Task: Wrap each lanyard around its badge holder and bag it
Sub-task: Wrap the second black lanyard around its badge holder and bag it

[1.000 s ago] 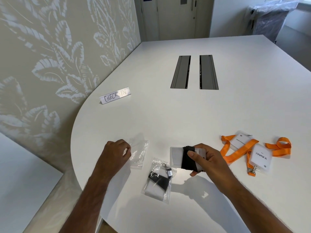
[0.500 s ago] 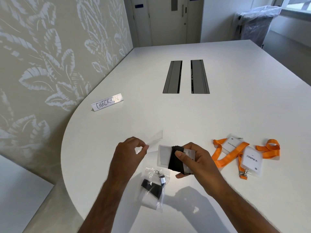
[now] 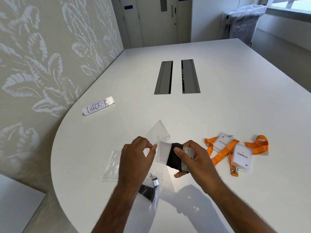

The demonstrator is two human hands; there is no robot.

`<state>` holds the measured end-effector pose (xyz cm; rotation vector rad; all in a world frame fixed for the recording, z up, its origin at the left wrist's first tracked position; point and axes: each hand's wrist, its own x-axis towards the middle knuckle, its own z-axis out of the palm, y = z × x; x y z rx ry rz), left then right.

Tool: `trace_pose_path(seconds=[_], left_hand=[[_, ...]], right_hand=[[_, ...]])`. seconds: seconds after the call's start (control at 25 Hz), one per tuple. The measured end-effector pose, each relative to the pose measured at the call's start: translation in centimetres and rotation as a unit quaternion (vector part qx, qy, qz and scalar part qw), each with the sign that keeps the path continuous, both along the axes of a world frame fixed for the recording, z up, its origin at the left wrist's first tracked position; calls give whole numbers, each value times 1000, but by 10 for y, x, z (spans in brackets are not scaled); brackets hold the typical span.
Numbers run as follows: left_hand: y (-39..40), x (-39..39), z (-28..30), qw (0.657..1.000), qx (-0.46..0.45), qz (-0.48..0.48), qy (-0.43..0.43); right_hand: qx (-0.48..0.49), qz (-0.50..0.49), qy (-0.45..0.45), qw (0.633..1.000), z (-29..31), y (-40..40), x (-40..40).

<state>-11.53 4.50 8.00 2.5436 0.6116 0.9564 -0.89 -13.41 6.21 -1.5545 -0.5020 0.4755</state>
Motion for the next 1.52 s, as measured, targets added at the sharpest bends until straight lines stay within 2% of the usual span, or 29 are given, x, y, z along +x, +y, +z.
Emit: trace_pose_path(seconds=[0.36, 0.64, 0.68, 0.76, 0.88, 0.96, 1.08, 1.32, 1.52], left_hand=[[-19, 7, -14, 997, 62, -33, -11], [-28, 14, -9, 995, 88, -29, -20], [-29, 15, -7, 997, 64, -26, -25], [-33, 17, -3, 997, -58, -5, -46], [-33, 24, -3, 958, -276, 34, -73], [-30, 26, -5, 944, -316, 53, -82], [-28, 27, -7, 951, -292, 45, -92], [-34, 28, -5, 980, -178, -5, -93], [-37, 28, -5, 987, -131, -10, -88]], right_hand=[[23, -91, -15, 995, -1, -1, 3], [-8, -54, -22, 998, -7, -2, -1], [-11, -52, -26, 998, -6, -3, -1], [-11, -55, -30, 998, -5, -5, 0], [-6, -61, -30, 998, -2, -10, 5], [2, -64, -27, 998, 1, -15, 9], [-5, -65, -37, 997, 5, -20, 14], [-31, -59, -52, 996, 14, -20, 18], [-56, -58, -55, 995, 13, -20, 24]])
